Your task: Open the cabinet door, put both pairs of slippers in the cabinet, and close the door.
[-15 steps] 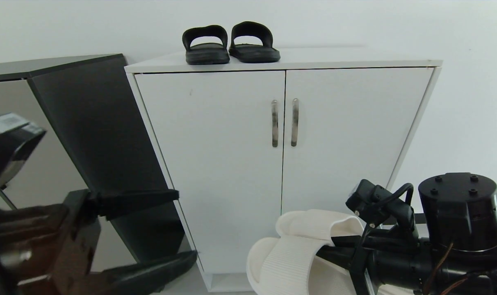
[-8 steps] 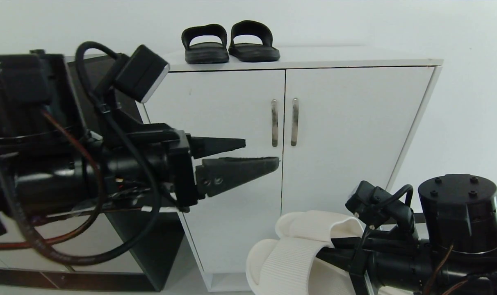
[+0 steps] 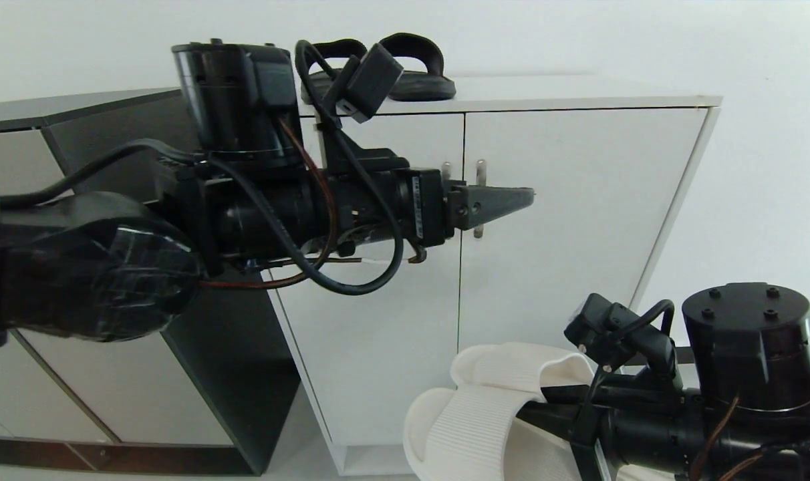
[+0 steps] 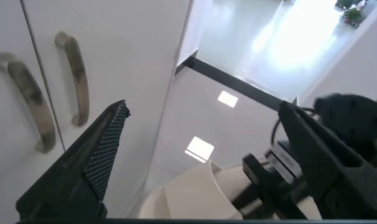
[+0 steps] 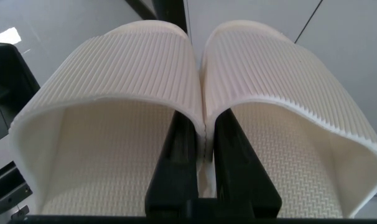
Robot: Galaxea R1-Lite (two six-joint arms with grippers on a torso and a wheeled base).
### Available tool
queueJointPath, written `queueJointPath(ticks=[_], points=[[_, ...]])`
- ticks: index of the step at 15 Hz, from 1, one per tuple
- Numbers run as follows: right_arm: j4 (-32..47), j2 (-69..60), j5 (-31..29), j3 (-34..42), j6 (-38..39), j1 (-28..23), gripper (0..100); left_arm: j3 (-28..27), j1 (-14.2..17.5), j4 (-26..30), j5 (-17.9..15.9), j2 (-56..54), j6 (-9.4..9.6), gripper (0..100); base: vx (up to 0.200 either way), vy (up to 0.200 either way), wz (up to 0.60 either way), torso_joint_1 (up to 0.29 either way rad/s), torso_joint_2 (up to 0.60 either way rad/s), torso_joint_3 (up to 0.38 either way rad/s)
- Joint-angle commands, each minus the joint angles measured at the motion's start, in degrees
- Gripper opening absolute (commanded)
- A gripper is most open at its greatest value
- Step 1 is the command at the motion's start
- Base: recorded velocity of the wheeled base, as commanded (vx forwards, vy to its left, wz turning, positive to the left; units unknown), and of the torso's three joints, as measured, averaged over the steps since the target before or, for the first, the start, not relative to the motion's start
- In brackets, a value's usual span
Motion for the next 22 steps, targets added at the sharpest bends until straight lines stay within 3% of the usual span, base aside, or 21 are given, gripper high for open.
queueJointPath(ticks=[1,6,10,13,16,18,22], points=[[0.0,-0.1,0.1,0.1,0.0,0.0,0,-3.6,-0.2,0.0,0.4,4.7,-0.08,100,0.0,0.0,0.0,0.0,0.0,0.0],[0.0,0.1,0.1,0.1,0.0,0.1,0,-7.6,0.3,1.5,0.4,8.8,-0.25,100,0.0,0.0,0.0,0.0,0.0,0.0],[0.0,0.1,0.1,0.1,0.0,0.1,0,-7.5,1.8,1.5,0.5,8.9,-0.25,100,0.0,0.0,0.0,0.0,0.0,0.0],[0.0,0.1,0.1,0.7,0.0,0.1,0,-7.4,1.9,1.2,0.7,9.0,-2.54,100,0.0,0.0,0.0,0.0,0.0,0.0],[0.0,0.1,0.1,0.7,0.0,0.1,0,-8.3,2.5,1.1,0.7,9.9,-2.63,100,0.0,0.0,0.0,0.0,0.0,0.0],[0.0,0.3,0.1,0.7,0.0,0.1,0,-10.0,3.2,1.1,2.9,11.8,-2.63,100,0.0,0.0,0.0,0.0,0.0,0.0],[0.0,0.3,0.1,0.8,0.0,0.1,0,-11.8,3.2,1.2,3.4,13.6,-2.63,100,0.0,0.0,0.0,0.0,0.0,0.0]])
